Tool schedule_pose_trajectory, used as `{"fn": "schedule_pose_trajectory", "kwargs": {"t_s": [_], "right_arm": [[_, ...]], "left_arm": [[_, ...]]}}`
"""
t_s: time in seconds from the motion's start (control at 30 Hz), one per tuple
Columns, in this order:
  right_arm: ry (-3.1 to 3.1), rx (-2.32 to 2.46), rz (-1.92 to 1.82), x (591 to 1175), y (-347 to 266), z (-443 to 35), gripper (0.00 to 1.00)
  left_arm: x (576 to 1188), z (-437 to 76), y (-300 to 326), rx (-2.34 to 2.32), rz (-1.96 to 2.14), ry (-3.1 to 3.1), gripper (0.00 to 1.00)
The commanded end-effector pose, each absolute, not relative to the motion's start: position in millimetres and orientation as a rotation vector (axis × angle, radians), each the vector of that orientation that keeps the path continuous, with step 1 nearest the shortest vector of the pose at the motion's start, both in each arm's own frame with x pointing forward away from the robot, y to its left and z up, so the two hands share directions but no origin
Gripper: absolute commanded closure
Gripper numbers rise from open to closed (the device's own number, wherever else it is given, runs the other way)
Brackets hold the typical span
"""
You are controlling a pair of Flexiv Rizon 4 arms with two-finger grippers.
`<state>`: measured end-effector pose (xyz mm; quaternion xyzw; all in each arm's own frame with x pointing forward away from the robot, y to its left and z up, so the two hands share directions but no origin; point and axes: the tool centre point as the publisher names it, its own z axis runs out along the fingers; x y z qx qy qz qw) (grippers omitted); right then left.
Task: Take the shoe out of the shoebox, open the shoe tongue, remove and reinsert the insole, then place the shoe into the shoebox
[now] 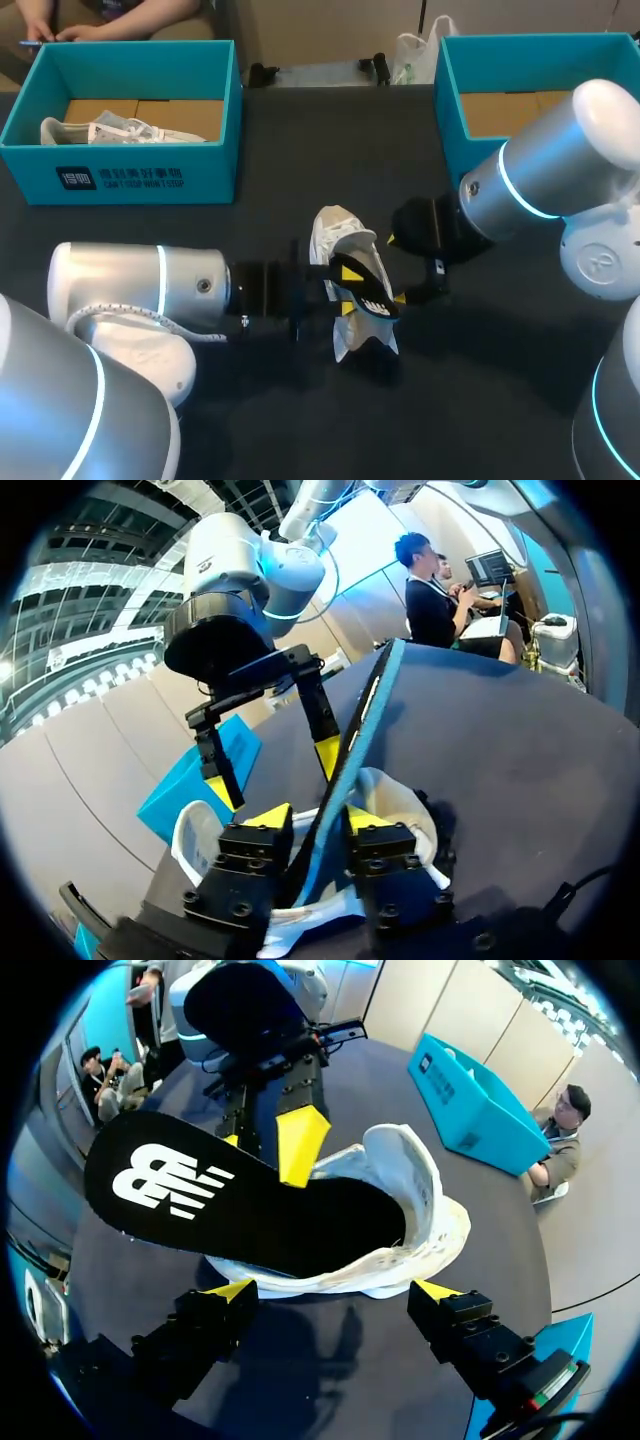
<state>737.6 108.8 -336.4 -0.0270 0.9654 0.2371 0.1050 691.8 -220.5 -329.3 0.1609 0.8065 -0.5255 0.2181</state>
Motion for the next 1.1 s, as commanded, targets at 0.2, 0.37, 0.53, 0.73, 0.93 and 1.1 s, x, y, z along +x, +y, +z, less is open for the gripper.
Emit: {"fn": "schedule_pose_trajectory", "kwargs": {"t_s": [0.2,0.37,0.53,0.73,0.93,1.1], "right_arm": [[2.844,-0.079,0.698,736,109,-336,0.00],[2.844,-0.079,0.698,736,109,-336,0.00],[2.844,-0.079,0.698,736,109,-336,0.00],[2.844,-0.079,0.698,736,109,-336,0.00],[2.844,-0.079,0.698,736,109,-336,0.00],[2.844,-0.079,0.698,736,109,-336,0.00]], "left_arm": [[697,-346,-225,0.469,-1.430,2.218,1.00],[703,-353,-228,0.501,-1.400,2.210,1.00],[709,-359,-227,0.508,-1.379,2.209,1.00],[720,-365,-220,0.487,-1.346,2.216,1.00],[717,-357,-221,0.474,-1.372,2.202,0.73],[709,-342,-225,0.486,-1.419,2.165,0.75]]}}
